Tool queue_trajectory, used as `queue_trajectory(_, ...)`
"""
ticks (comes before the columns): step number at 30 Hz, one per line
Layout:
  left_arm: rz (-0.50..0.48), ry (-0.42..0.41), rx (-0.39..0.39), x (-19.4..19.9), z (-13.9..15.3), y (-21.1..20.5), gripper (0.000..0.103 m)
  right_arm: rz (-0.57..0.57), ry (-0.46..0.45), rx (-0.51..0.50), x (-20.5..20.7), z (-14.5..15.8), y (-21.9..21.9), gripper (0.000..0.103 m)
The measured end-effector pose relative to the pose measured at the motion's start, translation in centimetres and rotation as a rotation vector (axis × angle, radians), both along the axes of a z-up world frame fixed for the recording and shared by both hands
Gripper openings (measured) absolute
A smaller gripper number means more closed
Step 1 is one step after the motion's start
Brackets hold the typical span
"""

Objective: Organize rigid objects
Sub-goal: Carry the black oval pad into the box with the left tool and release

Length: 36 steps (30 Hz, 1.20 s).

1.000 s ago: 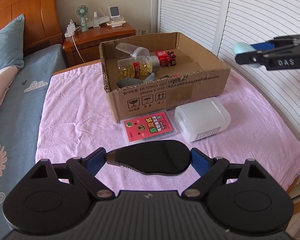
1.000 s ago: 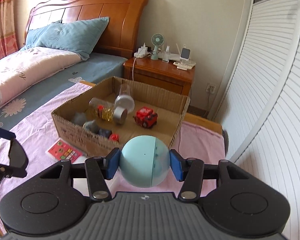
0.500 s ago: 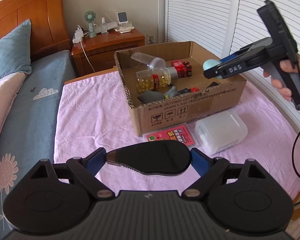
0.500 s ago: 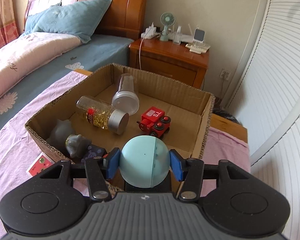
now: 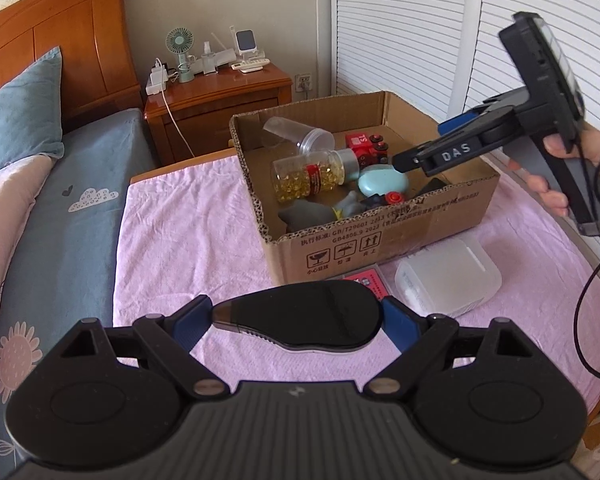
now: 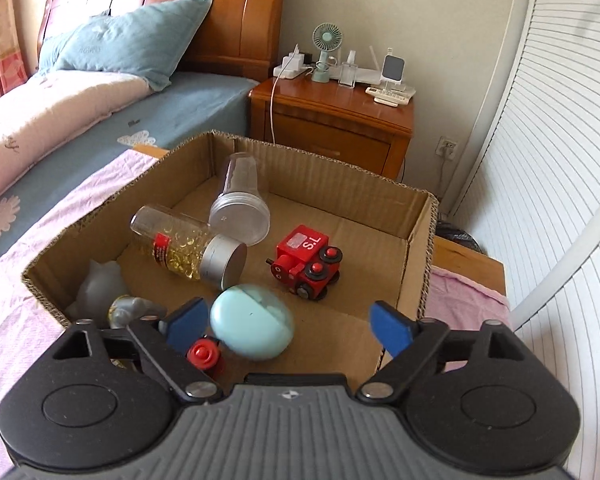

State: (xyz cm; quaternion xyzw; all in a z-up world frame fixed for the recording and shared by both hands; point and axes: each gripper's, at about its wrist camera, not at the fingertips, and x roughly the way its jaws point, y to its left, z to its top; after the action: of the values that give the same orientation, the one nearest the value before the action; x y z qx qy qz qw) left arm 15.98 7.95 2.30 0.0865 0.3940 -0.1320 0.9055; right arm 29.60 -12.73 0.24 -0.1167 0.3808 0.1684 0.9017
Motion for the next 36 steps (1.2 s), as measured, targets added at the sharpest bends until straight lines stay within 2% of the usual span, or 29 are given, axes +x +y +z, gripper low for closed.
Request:
queue_trajectory(3,-0.014,-0.006,0.003,0.2,0.5,-0.7,0.089,-0.039,0.009,0.007,-1.7,1.1,-0.7,0.103)
queue_trajectory(12,-0.072,-0.051,0.019,2.1,2.9,-4.2,0.089,-0.154,-0.030,-0.029,-9.0,3.5,-2.7,0.103)
queue_trajectory(18,-0.127,-0.049,0.038,5.3,3.8,-7.7,0.090,-0.204,-0.007,0.066,-13.3,2.9,-5.4,0.103)
queue_trajectory(25,-0.179,-0.010,0.049,10.5,3.8,-12.6,0.090,-0.282,0.004,0.129,-14.9,2.4,-8.1,0.103)
queue_trajectory(36,-0.146,0.073,0.109,19.1,0.8,-18.7,0.090,-0.317,0.023,0.212,-14.4,1.5,-11.0,0.103)
